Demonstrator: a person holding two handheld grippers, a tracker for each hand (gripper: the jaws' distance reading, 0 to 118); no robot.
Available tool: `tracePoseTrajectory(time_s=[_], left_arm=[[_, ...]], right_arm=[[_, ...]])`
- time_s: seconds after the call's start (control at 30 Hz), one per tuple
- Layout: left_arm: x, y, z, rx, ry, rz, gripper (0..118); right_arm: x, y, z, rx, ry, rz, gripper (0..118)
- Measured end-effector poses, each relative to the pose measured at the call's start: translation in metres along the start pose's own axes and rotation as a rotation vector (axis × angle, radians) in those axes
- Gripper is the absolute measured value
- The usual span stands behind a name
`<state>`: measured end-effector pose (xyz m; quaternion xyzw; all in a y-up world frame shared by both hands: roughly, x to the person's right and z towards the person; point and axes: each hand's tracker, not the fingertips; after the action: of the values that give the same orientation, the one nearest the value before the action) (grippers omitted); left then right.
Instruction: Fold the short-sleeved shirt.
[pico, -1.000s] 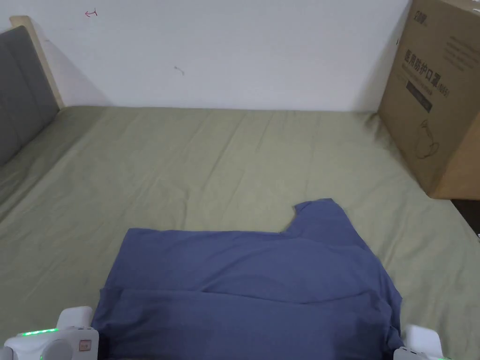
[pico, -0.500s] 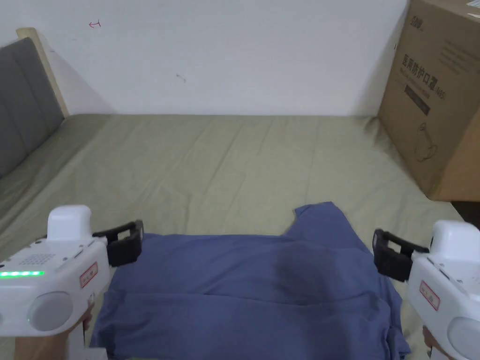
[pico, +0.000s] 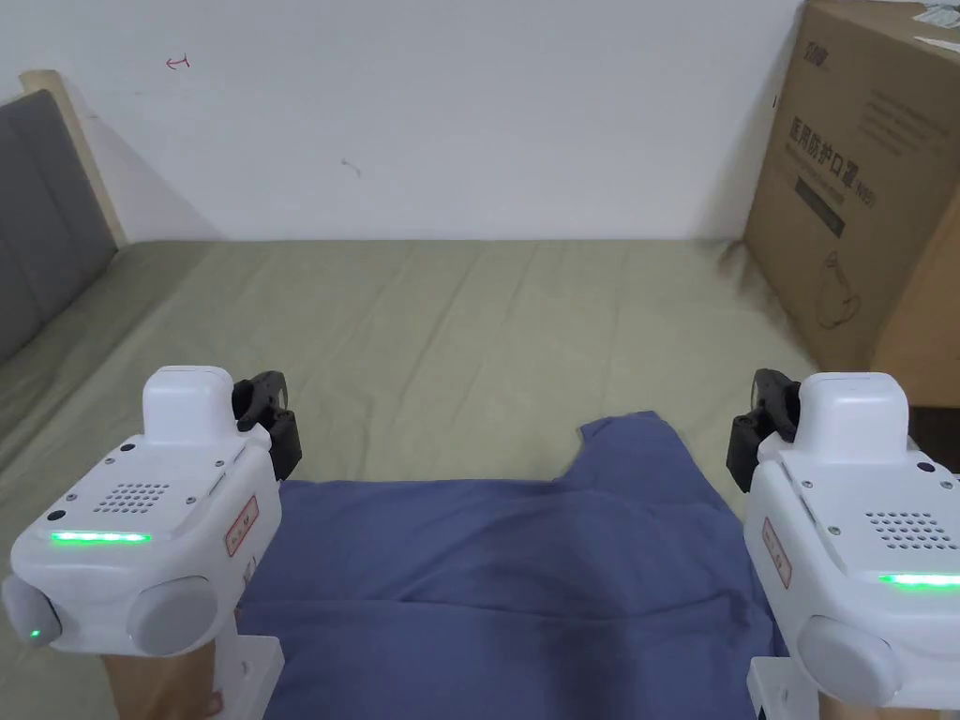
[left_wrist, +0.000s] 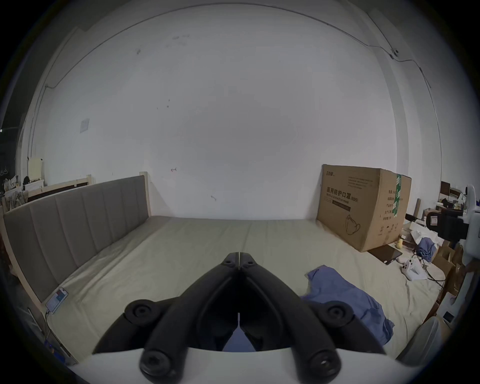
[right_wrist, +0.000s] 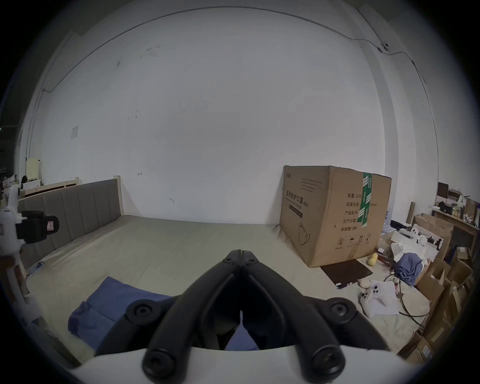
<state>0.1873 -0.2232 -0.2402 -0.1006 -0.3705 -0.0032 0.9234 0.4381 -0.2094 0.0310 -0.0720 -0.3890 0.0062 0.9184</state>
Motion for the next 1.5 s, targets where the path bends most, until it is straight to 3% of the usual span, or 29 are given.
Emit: tracePoseTrajectory(time_s=[0.23,0.4,0.67,0.7,0.73,0.77,0.8,0.83,0.97,1.03,1.07,1.13,1.17,1.23,1.37,1.4,1.47,1.5], left_arm=[[-0.015,-0.005,-0.037,-0.158,0.014,-0.017,0],[-0.049,-0.014,-0.104,-0.359,-0.027,0.035,0],[-0.096,-0.058,-0.223,-0.63,0.037,0.093,2],[-0.1,-0.065,-0.235,-0.685,0.059,0.096,14],[-0.105,-0.073,-0.249,-0.727,0.069,0.12,42],[-0.109,-0.082,-0.263,-0.778,0.057,0.125,84],[-0.114,-0.092,-0.274,-0.825,0.063,0.124,97],[-0.117,-0.101,-0.283,-0.856,0.084,0.112,98],[-0.133,-0.133,-0.31,-0.911,0.149,0.059,96],[-0.136,-0.142,-0.318,-0.918,0.154,0.062,77],[-0.139,-0.148,-0.321,-0.917,0.161,0.077,56],[-0.137,-0.154,-0.325,-0.929,0.133,0.099,51],[-0.133,-0.156,-0.326,-0.925,0.141,0.086,43],[-0.128,-0.156,-0.322,-0.896,0.129,0.024,6],[-0.122,-0.149,-0.313,-0.857,0.095,0.026,2],[-0.121,-0.145,-0.308,-0.833,0.089,0.024,2],[-0.115,-0.129,-0.291,-0.759,0.064,0.04,2],[-0.113,-0.121,-0.282,-0.73,0.053,0.048,2]], right_arm=[[0.004,-0.002,-0.023,-0.03,0.009,-0.014,0],[0.004,-0.007,-0.05,-0.06,0.007,-0.009,0],[0.008,-0.028,-0.109,-0.144,-0.002,0.011,0],[0.008,-0.032,-0.116,-0.162,-0.002,0.014,0],[0.009,-0.036,-0.124,-0.183,0.0,0.015,0],[0.009,-0.041,-0.131,-0.197,-0.001,0.017,0],[0.008,-0.046,-0.137,-0.208,-0.004,0.021,0],[0.008,-0.051,-0.144,-0.227,-0.006,0.024,0],[0.01,-0.071,-0.166,-0.291,0.005,0.007,0],[0.01,-0.079,-0.173,-0.305,0.0,-0.001,0],[0.009,-0.083,-0.176,-0.315,-0.001,-0.001,0],[0.01,-0.091,-0.182,-0.336,-0.006,-0.002,0],[0.011,-0.094,-0.186,-0.351,-0.005,-0.011,0],[0.014,-0.1,-0.194,-0.386,0.002,-0.038,0],[0.031,-0.113,-0.226,-0.477,0.006,-0.122,5],[0.038,-0.117,-0.237,-0.498,0.011,-0.13,18],[0.049,-0.126,-0.265,-0.583,0.009,-0.133,58],[0.055,-0.134,-0.282,-0.622,0.001,-0.146,71]])
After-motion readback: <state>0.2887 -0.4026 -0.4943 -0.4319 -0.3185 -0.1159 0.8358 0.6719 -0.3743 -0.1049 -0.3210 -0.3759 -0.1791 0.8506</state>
